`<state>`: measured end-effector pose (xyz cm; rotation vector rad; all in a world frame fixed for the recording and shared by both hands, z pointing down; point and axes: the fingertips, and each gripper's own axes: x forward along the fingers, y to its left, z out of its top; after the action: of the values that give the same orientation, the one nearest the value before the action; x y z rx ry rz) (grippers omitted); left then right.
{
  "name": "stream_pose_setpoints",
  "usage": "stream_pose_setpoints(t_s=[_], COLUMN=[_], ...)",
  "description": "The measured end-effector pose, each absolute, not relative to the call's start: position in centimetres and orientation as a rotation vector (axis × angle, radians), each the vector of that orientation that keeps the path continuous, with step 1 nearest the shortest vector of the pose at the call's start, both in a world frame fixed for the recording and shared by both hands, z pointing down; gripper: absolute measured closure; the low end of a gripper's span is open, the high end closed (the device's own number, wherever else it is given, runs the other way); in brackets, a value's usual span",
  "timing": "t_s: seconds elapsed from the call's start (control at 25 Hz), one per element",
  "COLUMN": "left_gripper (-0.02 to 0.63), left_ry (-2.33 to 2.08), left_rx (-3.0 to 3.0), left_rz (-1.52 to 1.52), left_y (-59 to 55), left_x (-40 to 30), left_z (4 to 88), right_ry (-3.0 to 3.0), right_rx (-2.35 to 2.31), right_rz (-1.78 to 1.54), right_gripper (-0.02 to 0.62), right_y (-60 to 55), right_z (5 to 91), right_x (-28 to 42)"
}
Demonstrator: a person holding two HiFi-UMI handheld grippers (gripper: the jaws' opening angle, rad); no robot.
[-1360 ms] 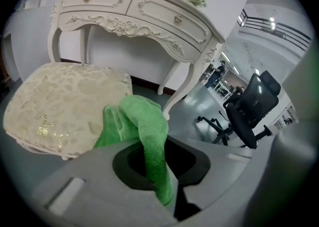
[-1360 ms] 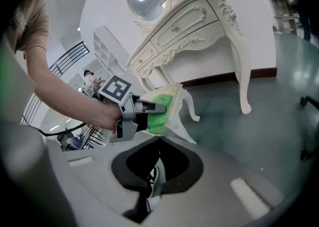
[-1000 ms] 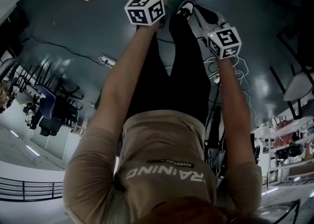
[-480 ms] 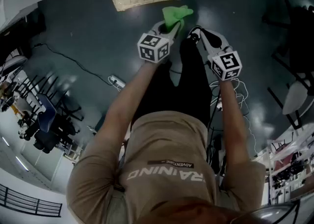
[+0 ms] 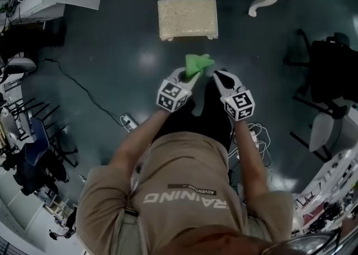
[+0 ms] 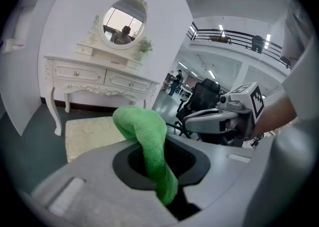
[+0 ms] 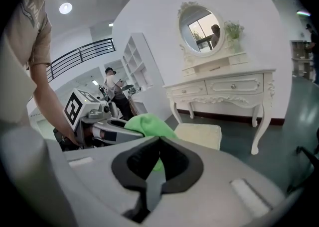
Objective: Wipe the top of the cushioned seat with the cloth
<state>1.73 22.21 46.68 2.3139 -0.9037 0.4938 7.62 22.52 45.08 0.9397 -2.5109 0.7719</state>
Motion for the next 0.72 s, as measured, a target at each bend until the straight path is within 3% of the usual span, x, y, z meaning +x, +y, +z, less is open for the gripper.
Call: stream_pose_setpoints(t_s=[0.36,0.72], left_gripper=[0.558,0.558], left_ry=[-1.204,-1.339], left_rx=[2.356,2.419], left_rz=[0.362,0.343], left_y=[28.7,32.2], left_x=[-10.1,-13.0], left_z=[33.0,25.1], right_ry=[-2.550,-2.640], right_rx=[1.104,1.089], right_rz=[0.698,0.582], right_gripper=[0.594,0.594], right_y=[29.0,33.2], right_z=[31.2,22.3], right_x=[1.9,0.6])
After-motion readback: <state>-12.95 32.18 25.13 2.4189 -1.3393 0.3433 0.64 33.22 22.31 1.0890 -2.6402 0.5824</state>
